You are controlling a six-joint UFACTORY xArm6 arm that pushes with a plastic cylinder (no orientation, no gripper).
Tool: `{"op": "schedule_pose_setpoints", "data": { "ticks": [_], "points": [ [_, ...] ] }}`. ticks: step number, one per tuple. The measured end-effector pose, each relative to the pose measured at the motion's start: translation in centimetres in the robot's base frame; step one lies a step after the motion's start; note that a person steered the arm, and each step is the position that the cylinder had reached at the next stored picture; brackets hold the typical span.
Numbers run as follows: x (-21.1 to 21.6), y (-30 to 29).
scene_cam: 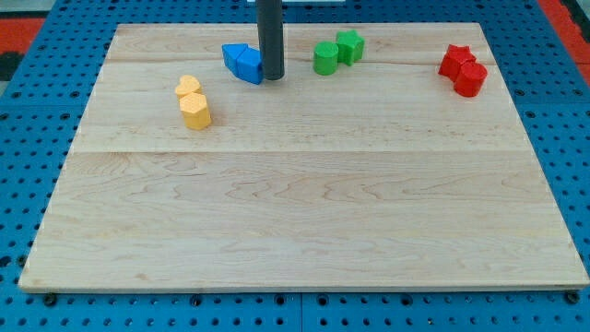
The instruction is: Place your arm vertical to the green circle
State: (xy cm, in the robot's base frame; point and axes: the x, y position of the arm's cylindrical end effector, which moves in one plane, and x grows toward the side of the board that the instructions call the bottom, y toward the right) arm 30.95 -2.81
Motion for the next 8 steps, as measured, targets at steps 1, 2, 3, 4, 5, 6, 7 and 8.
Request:
{"op": "schedule_pose_setpoints", "data": {
  "ticks": [1,2,3,4,5,6,7,8],
  "points": [
    [4.0,2.5],
    [8.6,5.9],
    [8.6,6.0],
    [8.6,6.0],
    [8.6,6.0],
    [8.2,5.9],
    [8.1,5.9],
    [7.6,5.9]
  ]
}}
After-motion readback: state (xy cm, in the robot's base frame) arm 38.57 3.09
